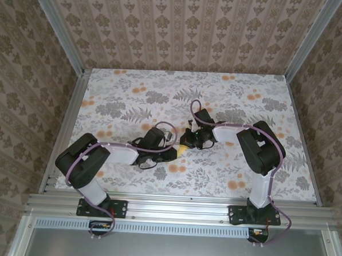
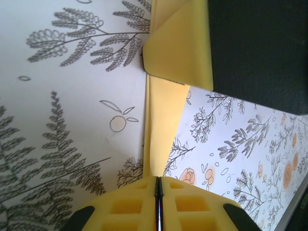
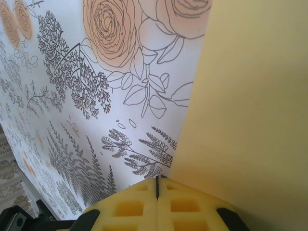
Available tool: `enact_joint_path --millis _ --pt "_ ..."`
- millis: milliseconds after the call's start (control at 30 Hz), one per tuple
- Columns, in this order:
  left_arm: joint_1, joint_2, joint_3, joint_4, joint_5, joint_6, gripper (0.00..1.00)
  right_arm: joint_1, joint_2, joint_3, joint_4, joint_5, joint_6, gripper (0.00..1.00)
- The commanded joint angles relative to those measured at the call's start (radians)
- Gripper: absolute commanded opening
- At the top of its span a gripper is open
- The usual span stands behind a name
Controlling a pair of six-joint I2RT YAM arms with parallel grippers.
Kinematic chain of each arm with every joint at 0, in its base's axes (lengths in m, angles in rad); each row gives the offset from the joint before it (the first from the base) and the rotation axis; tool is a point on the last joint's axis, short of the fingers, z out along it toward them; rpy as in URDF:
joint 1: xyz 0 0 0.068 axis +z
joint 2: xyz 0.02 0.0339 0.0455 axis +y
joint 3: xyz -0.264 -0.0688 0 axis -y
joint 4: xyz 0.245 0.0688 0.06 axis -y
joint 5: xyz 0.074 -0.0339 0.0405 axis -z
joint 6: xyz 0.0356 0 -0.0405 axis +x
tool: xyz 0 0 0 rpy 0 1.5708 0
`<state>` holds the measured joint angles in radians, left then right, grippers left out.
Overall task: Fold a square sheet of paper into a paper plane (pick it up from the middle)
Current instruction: Fold the wing for the fifth time at the center of the table.
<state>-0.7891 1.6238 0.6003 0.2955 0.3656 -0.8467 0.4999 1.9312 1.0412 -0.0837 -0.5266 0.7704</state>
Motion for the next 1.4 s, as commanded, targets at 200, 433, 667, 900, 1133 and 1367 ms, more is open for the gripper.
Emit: enact_joint_path --millis 200,433,667,900,1133,1367 --pt "0.007 0.061 -0.007 0.03 0.019 -0.045 0.04 -0.012 0.041 -0.024 -0.024 0.062 0.004 0.01" --pt "0.007 0.06 0.01 -0.064 -0.008 -0.004 0.01 -0.011 0.029 -0.023 -0.026 0.054 0.003 0.02" --pt "0.005 0.041 0.015 -0.128 -0.033 0.028 0.0 0.0 -0.045 -0.033 0.014 -0.026 0.004 0.02" --pt "0.006 0.05 0.021 -0.128 -0.039 0.029 0.0 0.04 -0.066 -0.067 0.053 -0.059 0.039 0.02" --pt "0.006 0.048 0.024 -0.135 -0.041 0.034 0.0 0.065 -0.04 -0.069 0.046 -0.059 0.047 0.02" --pt "0.006 0.044 0.025 -0.144 -0.044 0.035 0.0 0.055 -0.026 -0.056 -0.024 -0.005 0.008 0.02"
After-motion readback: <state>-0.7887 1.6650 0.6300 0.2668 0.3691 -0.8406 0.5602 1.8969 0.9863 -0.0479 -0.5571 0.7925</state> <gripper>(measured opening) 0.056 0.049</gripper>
